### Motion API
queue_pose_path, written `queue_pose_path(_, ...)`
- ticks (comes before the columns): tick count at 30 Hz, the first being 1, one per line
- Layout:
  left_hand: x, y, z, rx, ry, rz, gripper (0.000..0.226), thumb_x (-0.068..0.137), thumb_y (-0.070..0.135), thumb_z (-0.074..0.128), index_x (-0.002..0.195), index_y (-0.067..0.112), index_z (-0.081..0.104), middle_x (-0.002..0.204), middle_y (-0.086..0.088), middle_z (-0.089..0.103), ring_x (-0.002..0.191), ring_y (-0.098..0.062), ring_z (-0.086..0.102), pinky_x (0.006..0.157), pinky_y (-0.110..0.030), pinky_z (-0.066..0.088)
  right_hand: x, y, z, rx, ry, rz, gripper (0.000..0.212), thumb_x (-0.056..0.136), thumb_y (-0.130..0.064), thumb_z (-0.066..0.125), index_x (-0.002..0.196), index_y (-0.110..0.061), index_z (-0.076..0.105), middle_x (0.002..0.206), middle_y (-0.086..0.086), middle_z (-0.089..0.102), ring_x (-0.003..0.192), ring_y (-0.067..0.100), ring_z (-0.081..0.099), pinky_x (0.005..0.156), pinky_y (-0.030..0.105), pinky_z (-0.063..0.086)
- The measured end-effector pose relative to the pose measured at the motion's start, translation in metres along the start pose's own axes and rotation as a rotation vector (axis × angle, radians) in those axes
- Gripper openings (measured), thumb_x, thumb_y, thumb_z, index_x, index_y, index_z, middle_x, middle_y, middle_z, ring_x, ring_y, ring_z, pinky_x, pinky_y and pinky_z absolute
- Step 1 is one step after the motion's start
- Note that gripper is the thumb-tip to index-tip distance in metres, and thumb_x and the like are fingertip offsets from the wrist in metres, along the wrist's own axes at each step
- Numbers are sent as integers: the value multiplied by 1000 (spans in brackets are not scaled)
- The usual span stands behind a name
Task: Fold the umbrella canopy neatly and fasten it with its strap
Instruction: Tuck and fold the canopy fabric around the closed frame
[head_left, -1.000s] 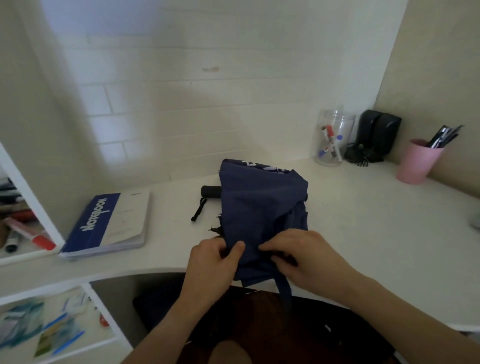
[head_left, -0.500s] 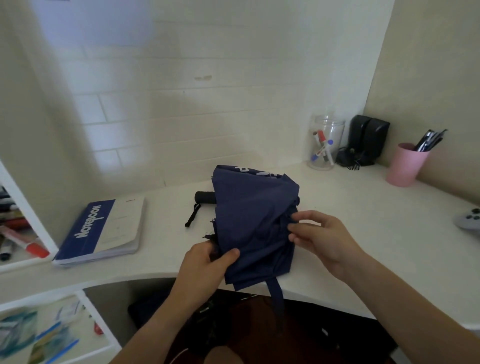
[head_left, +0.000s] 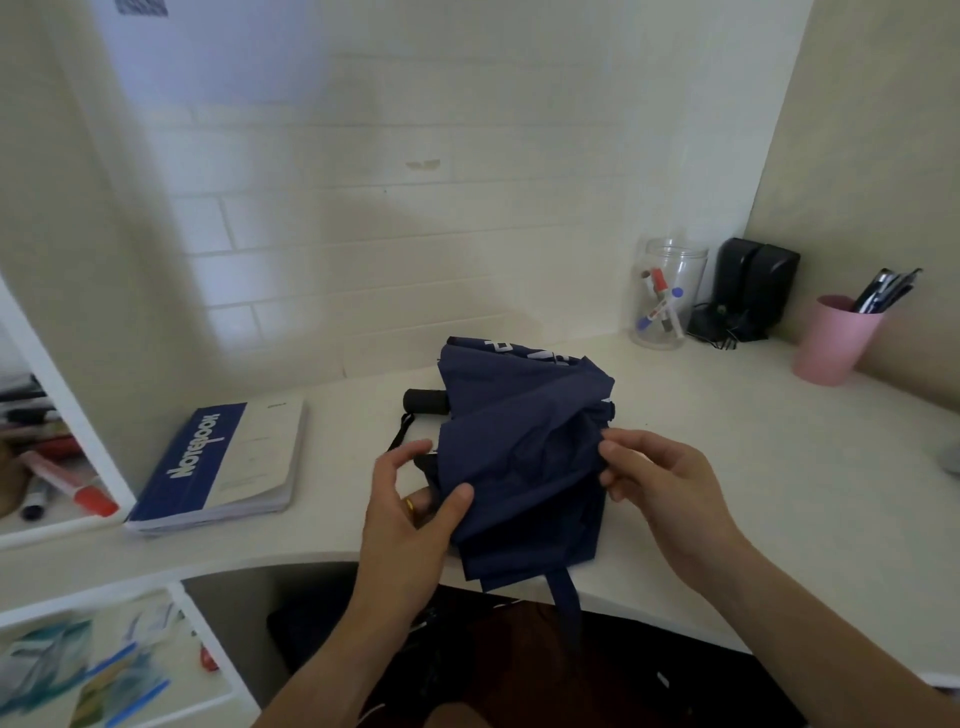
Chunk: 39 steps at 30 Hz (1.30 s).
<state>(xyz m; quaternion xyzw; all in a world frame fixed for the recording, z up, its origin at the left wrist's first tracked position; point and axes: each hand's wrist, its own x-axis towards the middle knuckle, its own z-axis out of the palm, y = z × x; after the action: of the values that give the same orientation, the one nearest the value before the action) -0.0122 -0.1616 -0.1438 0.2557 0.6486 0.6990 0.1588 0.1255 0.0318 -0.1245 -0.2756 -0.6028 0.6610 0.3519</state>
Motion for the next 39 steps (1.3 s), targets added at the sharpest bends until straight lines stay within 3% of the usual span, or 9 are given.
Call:
queue_pose_path(6, 13, 7, -4, 94, -17, -137, 40, 85, 3, 77, 115, 24, 61, 97, -4, 77, 92, -19, 73, 70, -24, 55, 3, 1, 1, 51, -39, -69, 10, 93, 2, 64, 95, -3, 73, 80, 12, 74, 73, 19, 75, 69, 20, 60)
queue_pose_path(11, 32, 27, -5, 114, -48, -217, 25, 80, 38, 82, 99, 23, 77, 98, 2, 79, 91, -17, 75, 81, -33, 60, 8, -6, 1, -93, -127, -56, 17, 89, -11, 74, 105, -9, 75, 90, 13, 74, 79, 24, 76, 72, 23, 60)
queue_pose_path(13, 39, 30, -5, 105, -58, -247, 23, 83, 35, 81, 100, 20, 79, 99, 1, 81, 93, -19, 75, 83, -35, 61, 10, -5, 3, -191, -100, -72, 9, 87, -15, 76, 94, -9, 78, 85, 8, 74, 69, 18, 71, 65, 22, 58)
queue_pose_path(17, 45, 30, -7, -173, -80, -385, 18, 92, 27, 71, 106, 16, 76, 101, -2, 80, 92, -23, 72, 78, -35, 55, 11, 0, -1, -157, -35, -86, 7, 86, -8, 77, 81, -4, 79, 84, 5, 73, 52, 13, 56, 50, 21, 47)
queue_pose_path(20, 45, 26, -8, -332, -42, -471, 24, 94, 30, 69, 109, 12, 75, 101, -6, 79, 94, -26, 70, 82, -40, 55, 9, 3, -9, -22, -51, -20, 10, 87, -8, 75, 91, 0, 79, 76, 10, 74, 55, 14, 62, 54, 20, 53)
queue_pose_path(23, 43, 25, -7, -260, -14, -428, 33, 91, 38, 71, 110, 11, 76, 105, -6, 80, 97, -27, 72, 85, -42, 56, 9, 4, -11, 150, -149, 66, 11, 86, -5, 71, 93, 3, 76, 89, 16, 77, 86, 28, 77, 77, 24, 62)
queue_pose_path(26, 36, 30, -12, -85, -91, -364, 42, 81, 51, 77, 104, 16, 80, 103, 0, 81, 99, -25, 73, 91, -45, 54, 8, 1, -9, 177, -206, 87, 17, 90, -4, 68, 105, 2, 72, 100, 16, 78, 94, 34, 75, 84, 31, 63)
queue_pose_path(31, 27, 30, -17, 47, -216, -307, 16, 84, 28, 79, 98, 19, 82, 100, 0, 81, 100, -24, 72, 77, -37, 49, 7, -3, -6, -124, -150, 23, 9, 90, -11, 73, 89, -5, 79, 75, 2, 73, 59, 16, 61, 50, 24, 42)
queue_pose_path(39, 32, 20, -13, 228, -150, 41, 21, 86, 19, 78, 107, 18, 75, 83, 10, 79, 67, 0, 69, 55, -16, 51, 13, -11, 4, -402, -151, -192, 15, 83, -12, 81, 87, -3, 70, 75, 17, 72, 54, 18, 63, 49, 17, 47)
